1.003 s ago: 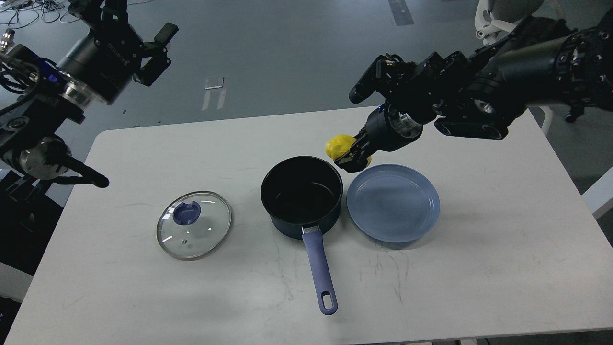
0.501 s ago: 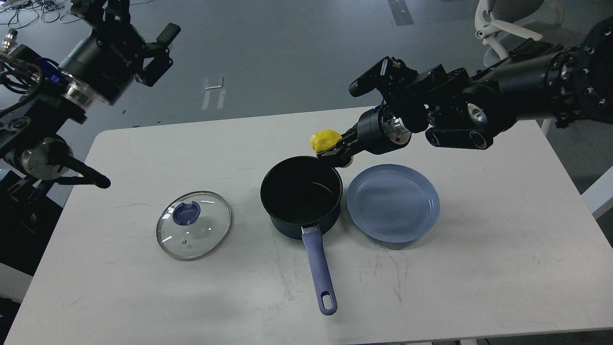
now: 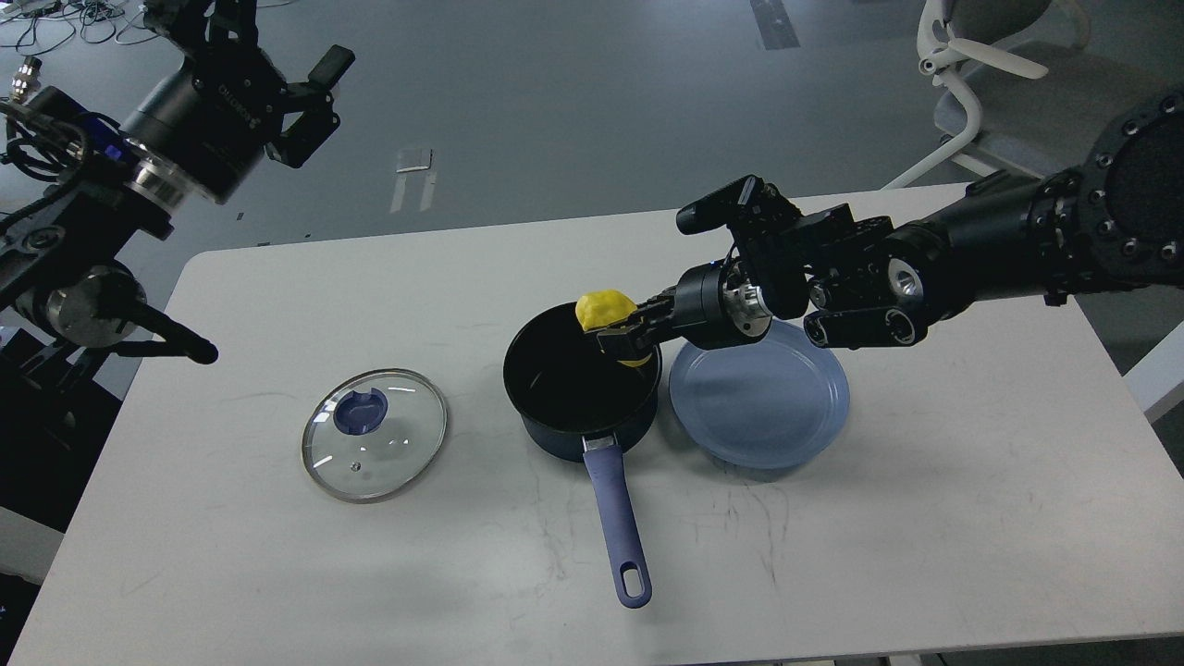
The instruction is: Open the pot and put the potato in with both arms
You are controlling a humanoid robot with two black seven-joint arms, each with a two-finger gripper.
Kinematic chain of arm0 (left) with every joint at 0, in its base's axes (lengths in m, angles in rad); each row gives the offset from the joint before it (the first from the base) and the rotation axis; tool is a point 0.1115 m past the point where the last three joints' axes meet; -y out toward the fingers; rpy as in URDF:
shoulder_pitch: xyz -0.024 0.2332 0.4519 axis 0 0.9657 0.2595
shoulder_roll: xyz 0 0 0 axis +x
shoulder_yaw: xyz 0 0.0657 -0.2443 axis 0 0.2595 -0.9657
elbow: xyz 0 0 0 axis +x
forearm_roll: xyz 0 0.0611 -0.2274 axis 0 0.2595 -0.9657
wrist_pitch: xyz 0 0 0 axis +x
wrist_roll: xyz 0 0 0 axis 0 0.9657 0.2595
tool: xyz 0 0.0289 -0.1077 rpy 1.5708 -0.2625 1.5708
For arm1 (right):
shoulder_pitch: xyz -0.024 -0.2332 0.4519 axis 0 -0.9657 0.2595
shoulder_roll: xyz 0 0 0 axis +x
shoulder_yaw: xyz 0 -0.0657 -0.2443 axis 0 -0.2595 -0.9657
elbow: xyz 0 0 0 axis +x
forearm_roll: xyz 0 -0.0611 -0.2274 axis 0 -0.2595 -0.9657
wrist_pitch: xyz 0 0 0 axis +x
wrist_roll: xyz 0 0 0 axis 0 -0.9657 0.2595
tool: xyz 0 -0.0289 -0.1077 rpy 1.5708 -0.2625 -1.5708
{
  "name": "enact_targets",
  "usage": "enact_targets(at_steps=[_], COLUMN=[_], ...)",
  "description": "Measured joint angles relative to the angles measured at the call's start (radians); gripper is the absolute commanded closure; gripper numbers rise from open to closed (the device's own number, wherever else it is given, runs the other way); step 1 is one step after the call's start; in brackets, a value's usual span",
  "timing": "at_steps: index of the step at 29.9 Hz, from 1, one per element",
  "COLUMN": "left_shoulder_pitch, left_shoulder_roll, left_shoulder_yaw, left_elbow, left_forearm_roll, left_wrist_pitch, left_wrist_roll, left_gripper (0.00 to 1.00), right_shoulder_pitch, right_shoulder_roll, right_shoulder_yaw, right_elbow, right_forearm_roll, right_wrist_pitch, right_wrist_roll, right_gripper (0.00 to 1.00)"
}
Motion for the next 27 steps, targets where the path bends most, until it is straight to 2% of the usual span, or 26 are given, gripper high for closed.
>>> enact_targets(at_steps=[8,9,14,21,22,27], left_shoulder_pitch=[0.001,0.002,0.002,0.002,0.002,0.002], left_shoulder_roll=[0.000,0.000,0.003,0.004,0.004,0.004], left_shoulder_yaw=[0.000,0.000,0.000,0.000,0.000,0.000], left_elbow=[0.000,0.000,0.000,-0.001,-0.001,-0.001], left_forearm_roll=[0.000,0.000,0.000,0.000,0.000,0.000], left_wrist_pitch=[0.001,0.001,0.001,0.001,0.001,0.001], left_wrist_roll=[0.000,0.000,0.001,0.001,0.001,0.000], left_gripper=[0.02,0.02,0.02,0.02,0.02,0.02], right_shoulder_pitch=[-0.031,-0.036,-0.052,-0.059,-0.059,-0.059], right_shoulder_roll=[0.000,0.000,0.000,0.000,0.000,0.000], right_shoulder_yaw=[0.015,0.015,0.022,0.023,0.023,0.023], right_elbow=[0.001,0.001,0.001,0.002,0.001,0.001], right_forearm_roll=[0.030,0.031,0.032,0.032,0.032,0.031], right_wrist_pitch=[-0.005,-0.005,-0.019,-0.040,-0.040,-0.042], right_wrist_roll=[0.000,0.000,0.000,0.000,0.000,0.000], right_gripper=[0.61,0.52,0.28,0.18,0.14,0.09])
